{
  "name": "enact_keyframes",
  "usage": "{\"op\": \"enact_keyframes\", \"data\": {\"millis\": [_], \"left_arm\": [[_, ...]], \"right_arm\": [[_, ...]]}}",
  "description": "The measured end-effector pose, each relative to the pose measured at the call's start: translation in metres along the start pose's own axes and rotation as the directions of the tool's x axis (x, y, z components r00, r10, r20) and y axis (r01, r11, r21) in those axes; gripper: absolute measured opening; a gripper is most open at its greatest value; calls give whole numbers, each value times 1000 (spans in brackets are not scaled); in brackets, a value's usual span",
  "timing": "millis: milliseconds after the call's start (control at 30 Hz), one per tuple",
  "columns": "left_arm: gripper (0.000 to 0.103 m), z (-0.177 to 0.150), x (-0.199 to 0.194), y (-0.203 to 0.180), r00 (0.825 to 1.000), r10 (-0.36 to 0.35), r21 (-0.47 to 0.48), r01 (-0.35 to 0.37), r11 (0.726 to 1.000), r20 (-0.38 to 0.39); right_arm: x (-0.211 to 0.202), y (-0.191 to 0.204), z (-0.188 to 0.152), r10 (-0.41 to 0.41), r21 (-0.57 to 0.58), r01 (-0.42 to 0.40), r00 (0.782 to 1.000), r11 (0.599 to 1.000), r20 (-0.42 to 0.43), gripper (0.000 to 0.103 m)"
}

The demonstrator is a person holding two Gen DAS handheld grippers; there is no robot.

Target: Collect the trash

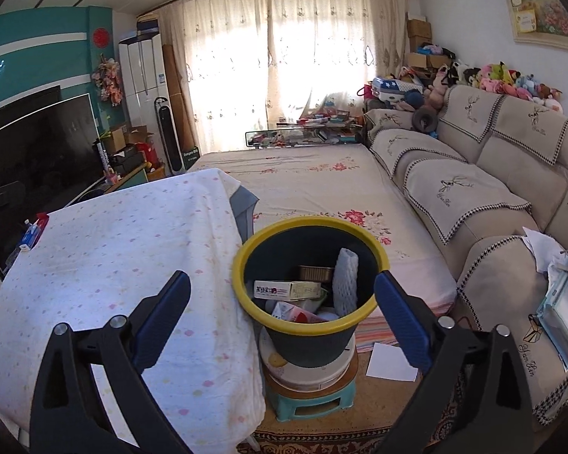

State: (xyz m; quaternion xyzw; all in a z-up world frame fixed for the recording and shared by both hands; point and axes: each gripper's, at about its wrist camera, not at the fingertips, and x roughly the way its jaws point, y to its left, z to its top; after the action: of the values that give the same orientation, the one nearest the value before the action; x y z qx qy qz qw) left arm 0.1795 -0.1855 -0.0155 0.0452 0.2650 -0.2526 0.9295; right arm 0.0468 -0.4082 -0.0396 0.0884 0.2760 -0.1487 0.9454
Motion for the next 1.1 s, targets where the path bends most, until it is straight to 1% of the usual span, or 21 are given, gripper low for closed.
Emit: {"op": "enact_keyframes", "data": {"millis": [67, 167, 233, 367, 433, 500, 600, 700, 933, 1100], "left_arm": [[98, -11, -34, 25, 997, 68, -30, -67, 997, 28], [98, -29, -76, 55, 994, 101, -88, -97, 991, 44], [98, -42, -99, 69, 990, 136, -101, -130, 986, 48], [98, -70, -136, 84, 989, 136, -147, -126, 981, 61], [98, -77, -149, 87, 985, 156, -158, -143, 977, 75], [98, -80, -159, 88, 979, 185, -161, -169, 972, 88], [98, -85, -176, 89, 963, 241, -161, -221, 962, 117], [98, -88, -187, 91, 957, 256, -170, -233, 958, 135], [98, -83, -188, 93, 956, 262, -191, -235, 953, 133], [98, -83, -184, 92, 958, 260, -190, -234, 954, 124]], "right_arm": [[-11, 12, 1, -6, -17, 6, 1000, 1000, -3, 96], [-30, 25, 2, -14, -41, 14, 1000, 999, 11, 96], [-44, 33, 0, -21, -52, 23, 999, 998, 33, 96], [-60, 45, -3, -9, -59, 13, 998, 998, 55, 96], [-66, 51, -5, 1, -72, 3, 998, 997, 60, 96], [-72, 56, -7, 13, -83, -8, 998, 997, 64, 96], [-79, 62, -10, 30, -89, -23, 997, 996, 75, 96], [-82, 66, -11, 40, -96, -32, 996, 995, 80, 96], [-84, 66, -11, 44, -91, -37, 996, 995, 83, 96], [-83, 65, -10, 49, -88, -41, 996, 995, 81, 96]]}}
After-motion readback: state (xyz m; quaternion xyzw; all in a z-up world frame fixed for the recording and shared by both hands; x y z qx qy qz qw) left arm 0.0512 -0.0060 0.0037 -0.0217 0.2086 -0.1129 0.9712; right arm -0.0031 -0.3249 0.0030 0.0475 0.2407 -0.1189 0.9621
